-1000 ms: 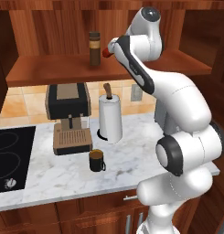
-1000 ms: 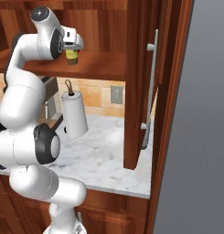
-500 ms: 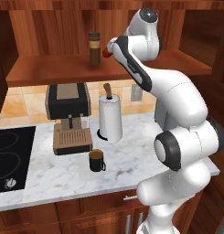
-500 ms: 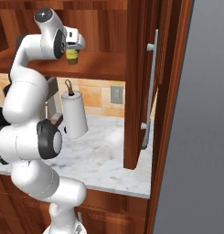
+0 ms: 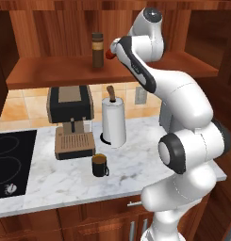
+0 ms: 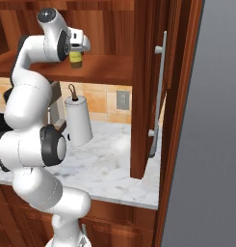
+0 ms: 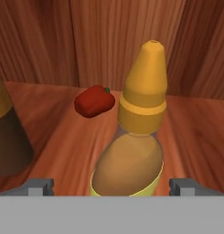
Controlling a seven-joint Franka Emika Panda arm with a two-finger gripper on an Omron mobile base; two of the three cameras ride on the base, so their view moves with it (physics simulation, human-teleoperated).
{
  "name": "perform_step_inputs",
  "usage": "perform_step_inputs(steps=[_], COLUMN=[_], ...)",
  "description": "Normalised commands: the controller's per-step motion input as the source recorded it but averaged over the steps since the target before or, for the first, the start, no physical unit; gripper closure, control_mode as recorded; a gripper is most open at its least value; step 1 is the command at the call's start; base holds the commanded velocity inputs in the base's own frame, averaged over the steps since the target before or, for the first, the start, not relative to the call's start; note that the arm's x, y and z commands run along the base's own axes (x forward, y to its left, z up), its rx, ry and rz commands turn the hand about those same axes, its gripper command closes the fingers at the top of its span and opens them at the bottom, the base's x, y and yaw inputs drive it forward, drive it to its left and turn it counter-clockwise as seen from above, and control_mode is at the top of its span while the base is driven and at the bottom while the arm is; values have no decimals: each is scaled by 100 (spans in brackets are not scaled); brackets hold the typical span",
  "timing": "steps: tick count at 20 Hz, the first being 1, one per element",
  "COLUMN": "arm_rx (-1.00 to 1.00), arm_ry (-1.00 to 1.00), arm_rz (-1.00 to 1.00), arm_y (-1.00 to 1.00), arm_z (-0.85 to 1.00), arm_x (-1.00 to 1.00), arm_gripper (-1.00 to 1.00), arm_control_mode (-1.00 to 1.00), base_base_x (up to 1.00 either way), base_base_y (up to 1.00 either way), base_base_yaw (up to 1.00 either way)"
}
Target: Pick the cinnamon and honey bottle from the cabinet and place them next to the mug.
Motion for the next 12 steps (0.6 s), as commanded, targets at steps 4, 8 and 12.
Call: perform_step_inputs(steps=[4,8,12], arm_rx=[0,0,0], arm_ry=[0,0,0], arm_rz=[-1,-1,-2], arm_y=[0,0,0], arm_z=[-4,-1,-4], arm_x=[0,1,7], arm_gripper=[-100,-100,-100], arm_control_mode=[-100,-100,-100], base_base_x=[0,0,0], base_base_y=[0,0,0], base_base_yaw=[0,0,0])
